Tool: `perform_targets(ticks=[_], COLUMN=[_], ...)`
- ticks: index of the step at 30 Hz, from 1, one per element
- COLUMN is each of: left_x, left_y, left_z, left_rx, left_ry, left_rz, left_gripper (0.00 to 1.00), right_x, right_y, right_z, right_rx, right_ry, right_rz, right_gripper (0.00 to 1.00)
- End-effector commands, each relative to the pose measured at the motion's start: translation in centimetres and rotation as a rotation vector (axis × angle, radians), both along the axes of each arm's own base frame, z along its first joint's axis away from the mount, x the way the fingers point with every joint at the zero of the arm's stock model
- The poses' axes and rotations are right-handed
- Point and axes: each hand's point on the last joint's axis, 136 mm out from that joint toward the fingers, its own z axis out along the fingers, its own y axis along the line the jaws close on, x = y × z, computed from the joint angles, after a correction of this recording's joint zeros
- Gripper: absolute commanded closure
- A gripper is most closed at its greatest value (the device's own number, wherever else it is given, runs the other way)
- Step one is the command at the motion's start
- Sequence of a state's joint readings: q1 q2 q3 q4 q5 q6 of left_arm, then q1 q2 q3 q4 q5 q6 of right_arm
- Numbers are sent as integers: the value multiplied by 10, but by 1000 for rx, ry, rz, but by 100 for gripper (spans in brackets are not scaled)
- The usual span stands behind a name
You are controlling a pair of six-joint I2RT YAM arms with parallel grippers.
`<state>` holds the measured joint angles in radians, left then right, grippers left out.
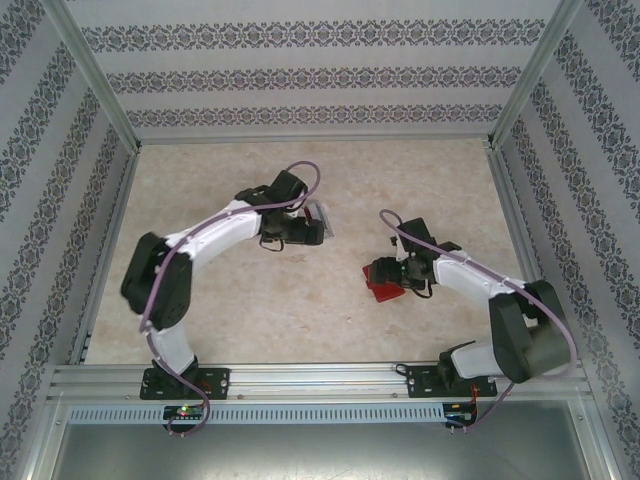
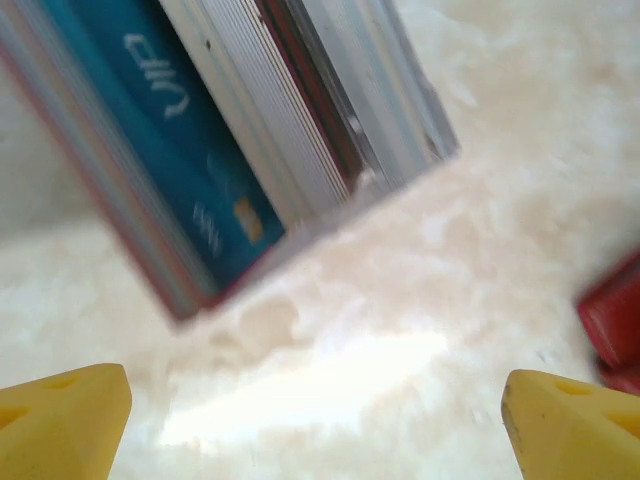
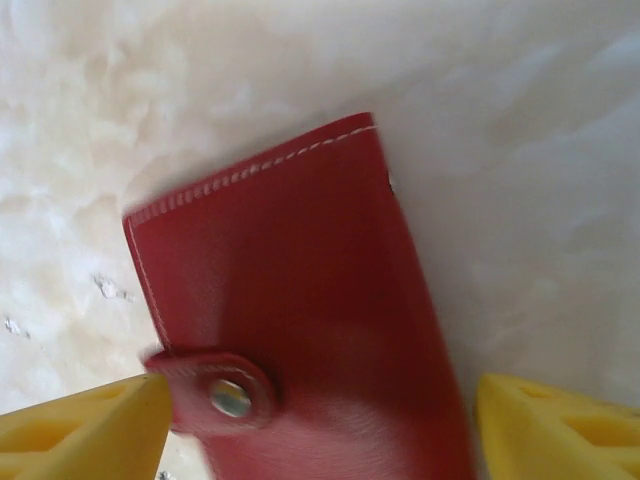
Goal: Put the credit cards into the card holder
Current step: Rotate the storage box at the center of the table.
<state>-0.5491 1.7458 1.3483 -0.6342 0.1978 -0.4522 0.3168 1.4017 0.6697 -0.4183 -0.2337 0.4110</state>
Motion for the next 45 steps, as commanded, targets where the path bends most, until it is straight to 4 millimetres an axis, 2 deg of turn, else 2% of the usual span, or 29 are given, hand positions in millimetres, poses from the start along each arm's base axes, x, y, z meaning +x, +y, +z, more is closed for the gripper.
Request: perform_targets(ticks=[1, 5, 8, 10, 11, 13, 15, 17, 18, 20, 24, 27, 32, 35, 38, 40, 42, 43, 45], left_x=[-36, -68, -80, -85, -86, -85, -81, -77, -76, -74, -75, -77, -77, -80, -84, -87, -90, -90, -88], left_y=[9, 10, 12, 11, 9, 9, 12, 15, 16, 19, 23, 24, 29, 28, 32, 40, 52, 63, 90], left_z=[11, 5, -7, -10, -11, -15, -18, -20, -19, -22, -30, -31, -29, -33, -39, -39, -37, -38, -41], left_rx=[-18, -108, -133, -148, -159, -165, -147, -119, -109, -94, -76, -79, -68, -90, -97, -77, -45, -16, 63], left_ry=[31, 61, 80, 102, 108, 95, 83, 86, 87, 85, 108, 106, 94, 104, 114, 114, 100, 90, 54], left_rz=[-49, -71, -73, -74, -75, -66, -50, -37, -29, -11, 18, 32, 47, 68, 101, 122, 158, 197, 311], left_gripper=[4, 4, 4, 5, 5, 5, 5, 5, 5, 5, 5, 4, 4, 4, 4, 4, 3, 3, 3], right_x=[-10, -27, -30, -29, -33, -54, -76, -81, -77, -59, -22, -7, 8, 8, -8, -23, -43, -54, -67], right_y=[23, 67, 84, 96, 110, 155, 188, 202, 201, 183, 111, 84, 54, 63, 95, 122, 155, 170, 184], right_z=[2, 13, 19, 25, 32, 59, 71, 81, 82, 74, 46, 40, 24, 14, 14, 22, 39, 49, 64], right_rx=[108, 268, 307, 392, 478, 653, 646, 661, 654, 565, 268, 208, 91, 116, 209, 309, 435, 484, 523], right_ry=[53, 105, 96, 111, 145, 233, 252, 242, 221, 157, 96, 92, 82, 119, 162, 176, 181, 176, 150], right_rz=[72, 194, 221, 194, 199, 329, 457, 502, 500, 450, 271, 199, 151, 171, 256, 313, 394, 446, 508], right_gripper=[27, 32, 29, 29, 27, 25, 22, 21, 21, 21, 20, 20, 18, 13, 14, 15, 15, 15, 14])
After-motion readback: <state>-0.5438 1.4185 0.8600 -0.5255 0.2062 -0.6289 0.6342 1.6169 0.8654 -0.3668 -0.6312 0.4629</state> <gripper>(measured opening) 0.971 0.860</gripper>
